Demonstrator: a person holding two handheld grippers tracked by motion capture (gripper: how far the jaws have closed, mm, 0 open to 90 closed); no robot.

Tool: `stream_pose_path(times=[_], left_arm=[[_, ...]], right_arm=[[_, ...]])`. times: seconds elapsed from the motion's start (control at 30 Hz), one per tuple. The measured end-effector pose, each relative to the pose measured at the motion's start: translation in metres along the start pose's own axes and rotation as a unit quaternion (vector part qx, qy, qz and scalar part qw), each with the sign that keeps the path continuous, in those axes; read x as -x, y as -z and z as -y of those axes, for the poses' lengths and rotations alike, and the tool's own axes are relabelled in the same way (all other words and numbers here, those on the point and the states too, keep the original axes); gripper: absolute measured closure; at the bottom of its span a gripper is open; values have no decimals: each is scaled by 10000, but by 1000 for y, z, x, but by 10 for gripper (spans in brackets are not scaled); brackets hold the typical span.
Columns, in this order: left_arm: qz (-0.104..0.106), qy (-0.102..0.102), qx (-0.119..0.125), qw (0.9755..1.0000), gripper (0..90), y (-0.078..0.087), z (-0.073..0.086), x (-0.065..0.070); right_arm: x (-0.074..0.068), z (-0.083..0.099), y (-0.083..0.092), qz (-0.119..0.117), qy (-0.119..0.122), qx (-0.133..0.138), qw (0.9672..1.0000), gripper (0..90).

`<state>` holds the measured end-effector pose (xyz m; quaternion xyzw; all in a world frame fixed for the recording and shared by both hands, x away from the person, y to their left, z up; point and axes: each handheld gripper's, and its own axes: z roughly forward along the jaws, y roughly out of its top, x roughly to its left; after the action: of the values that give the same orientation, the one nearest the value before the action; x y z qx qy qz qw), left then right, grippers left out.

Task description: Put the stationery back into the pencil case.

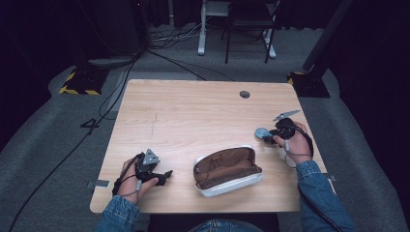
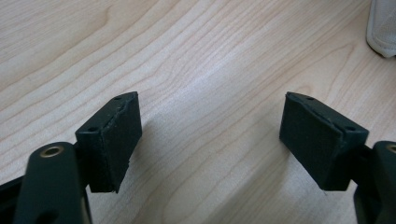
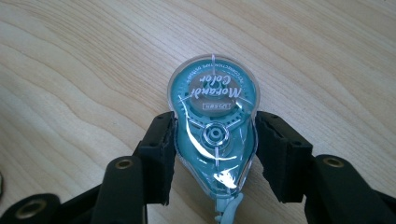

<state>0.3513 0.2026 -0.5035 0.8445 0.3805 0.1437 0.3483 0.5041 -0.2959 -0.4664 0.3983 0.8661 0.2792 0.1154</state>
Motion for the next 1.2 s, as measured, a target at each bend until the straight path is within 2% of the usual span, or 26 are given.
stream_pose_path(times=[0.27, 0.43, 0.63, 0.97, 1.1, 1.2], left_arm=[[-33, 49, -11, 10000, 179, -2, -1, -1], [-75, -4, -23, 10000, 170, -2, -2, -2], [-45, 42, -36, 10000, 168, -2, -2, -2], [-45, 60, -43, 10000, 165, -3, -3, -3], [-44, 59, -40, 10000, 165, -3, -3, -3], [-56, 59, -34, 10000, 165, -3, -3, -2]], right_arm=[[-7, -4, 17, -8, 93, 110, 9999, 505], [-12, -7, 30, -29, 117, 198, 9997, 505], [-22, -12, 47, -58, 202, 320, 9993, 505], [-46, -23, 77, -135, 449, 557, 9973, 505], [-58, -27, 88, -227, 578, 603, 9962, 505], [-64, -28, 93, -256, 586, 601, 9961, 505]])
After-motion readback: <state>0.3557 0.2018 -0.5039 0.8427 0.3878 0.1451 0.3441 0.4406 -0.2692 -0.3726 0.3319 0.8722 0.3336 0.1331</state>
